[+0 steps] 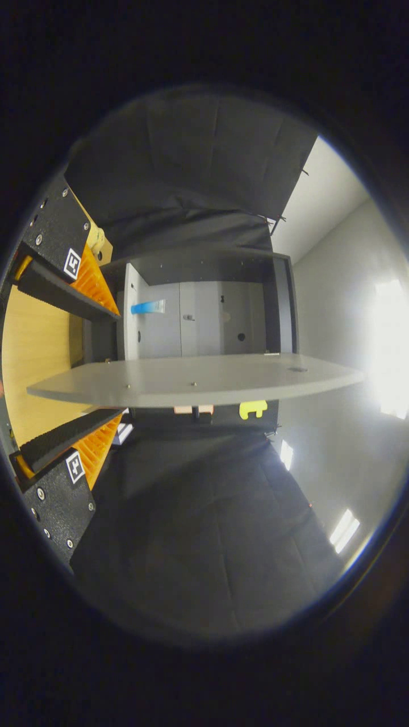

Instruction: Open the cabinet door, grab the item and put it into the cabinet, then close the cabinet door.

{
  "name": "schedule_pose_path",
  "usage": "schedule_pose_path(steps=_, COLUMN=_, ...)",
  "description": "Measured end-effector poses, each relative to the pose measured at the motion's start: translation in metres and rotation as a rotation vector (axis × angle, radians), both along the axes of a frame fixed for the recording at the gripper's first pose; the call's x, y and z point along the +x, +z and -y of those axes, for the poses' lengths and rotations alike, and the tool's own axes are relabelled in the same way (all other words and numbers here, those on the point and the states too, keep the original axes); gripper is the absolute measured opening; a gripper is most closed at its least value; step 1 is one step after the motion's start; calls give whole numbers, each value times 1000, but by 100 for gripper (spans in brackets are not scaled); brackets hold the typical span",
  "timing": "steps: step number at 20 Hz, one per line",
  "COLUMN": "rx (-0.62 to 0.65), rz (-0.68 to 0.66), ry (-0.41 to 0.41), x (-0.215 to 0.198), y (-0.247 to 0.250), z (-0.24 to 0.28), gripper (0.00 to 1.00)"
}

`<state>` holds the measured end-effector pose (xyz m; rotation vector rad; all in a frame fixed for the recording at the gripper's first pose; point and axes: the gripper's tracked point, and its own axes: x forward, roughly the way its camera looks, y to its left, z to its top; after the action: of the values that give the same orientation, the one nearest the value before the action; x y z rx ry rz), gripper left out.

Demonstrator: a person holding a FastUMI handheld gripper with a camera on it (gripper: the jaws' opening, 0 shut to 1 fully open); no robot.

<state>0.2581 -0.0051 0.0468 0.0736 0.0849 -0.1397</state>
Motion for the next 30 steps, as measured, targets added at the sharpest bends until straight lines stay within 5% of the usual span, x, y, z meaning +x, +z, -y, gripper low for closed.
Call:
schedule_pose_path(steps=6, rx=-44, rz=-13, ry=-243, x=10, y=4, z=100, gripper=93)
schedule_pose_path(steps=11, rx=-13, rz=-16, ry=-374, x=58, y=1, z=140, gripper=93)
schedule_pose_path(steps=20, rx=-63, rz=-30, ry=-340, x=90, y=5, z=111, gripper=88)
schedule_pose_path(steps=30, rx=-61, rz=6, ry=-156, x=91, y=11, z=10, gripper=88)
